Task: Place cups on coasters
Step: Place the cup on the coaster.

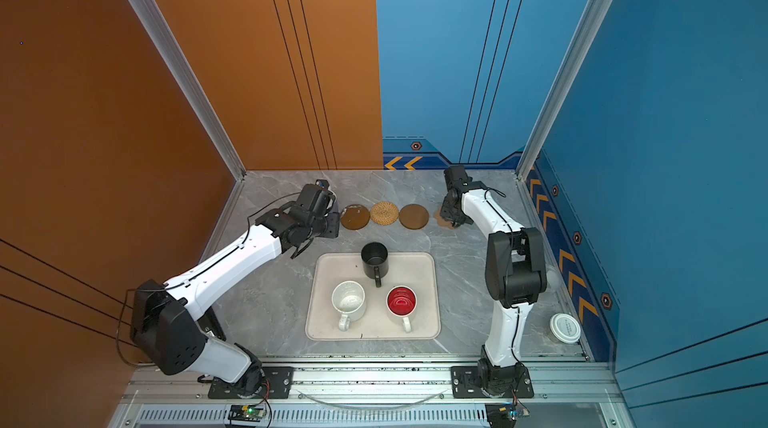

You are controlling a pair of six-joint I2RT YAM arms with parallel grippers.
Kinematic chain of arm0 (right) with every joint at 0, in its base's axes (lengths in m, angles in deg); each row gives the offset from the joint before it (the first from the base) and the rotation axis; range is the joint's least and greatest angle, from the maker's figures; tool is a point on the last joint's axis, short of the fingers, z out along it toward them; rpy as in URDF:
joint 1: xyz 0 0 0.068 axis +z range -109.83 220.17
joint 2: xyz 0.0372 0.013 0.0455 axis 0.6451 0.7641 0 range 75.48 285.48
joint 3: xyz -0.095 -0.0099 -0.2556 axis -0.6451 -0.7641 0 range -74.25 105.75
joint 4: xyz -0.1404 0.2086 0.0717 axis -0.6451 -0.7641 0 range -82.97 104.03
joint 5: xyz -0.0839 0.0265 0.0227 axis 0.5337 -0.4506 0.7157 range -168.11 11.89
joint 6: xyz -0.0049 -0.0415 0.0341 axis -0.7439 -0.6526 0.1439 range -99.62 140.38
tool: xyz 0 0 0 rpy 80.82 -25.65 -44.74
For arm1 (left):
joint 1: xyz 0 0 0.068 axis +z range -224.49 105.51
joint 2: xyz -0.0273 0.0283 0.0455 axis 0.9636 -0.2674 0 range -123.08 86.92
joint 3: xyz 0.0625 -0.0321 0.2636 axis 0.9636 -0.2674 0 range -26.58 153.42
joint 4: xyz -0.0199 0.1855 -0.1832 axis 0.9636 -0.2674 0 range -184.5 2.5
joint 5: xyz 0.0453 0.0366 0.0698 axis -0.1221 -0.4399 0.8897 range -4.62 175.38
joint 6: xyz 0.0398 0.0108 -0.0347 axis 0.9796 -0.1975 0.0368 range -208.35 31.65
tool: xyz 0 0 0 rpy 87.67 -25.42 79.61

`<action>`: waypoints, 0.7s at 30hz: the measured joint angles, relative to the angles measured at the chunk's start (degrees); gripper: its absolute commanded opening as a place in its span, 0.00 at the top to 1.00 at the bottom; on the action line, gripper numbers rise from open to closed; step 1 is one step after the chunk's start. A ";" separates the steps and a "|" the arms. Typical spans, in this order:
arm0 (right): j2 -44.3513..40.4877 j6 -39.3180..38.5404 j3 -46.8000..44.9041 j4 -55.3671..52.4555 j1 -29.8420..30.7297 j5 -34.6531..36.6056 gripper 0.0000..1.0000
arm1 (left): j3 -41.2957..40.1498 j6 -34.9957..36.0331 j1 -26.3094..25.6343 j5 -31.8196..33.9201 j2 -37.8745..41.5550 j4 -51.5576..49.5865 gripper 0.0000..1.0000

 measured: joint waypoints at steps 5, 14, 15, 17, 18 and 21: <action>2.14 -0.42 1.11 1.11 0.00 -0.02 1.00 | 0.15 -0.02 0.00 0.00 -0.33 0.09 0.40; 3.63 -0.66 2.80 1.55 0.02 0.13 1.00 | 0.44 -0.61 0.00 0.00 -0.70 0.11 0.41; 3.63 -0.87 2.97 1.62 0.02 0.20 1.00 | 0.55 -0.63 0.00 0.00 -0.81 0.11 0.41; 3.63 -1.07 3.10 1.99 0.02 0.17 1.00 | 0.87 -0.63 0.00 0.00 -1.11 0.11 0.41; 3.63 -1.11 3.10 2.03 0.02 0.17 1.00 | 1.01 -0.63 0.00 0.00 -1.22 0.13 0.41; 3.87 -1.29 3.10 2.03 0.02 0.17 1.00 | 1.20 -0.63 0.00 -0.02 -1.46 0.15 0.40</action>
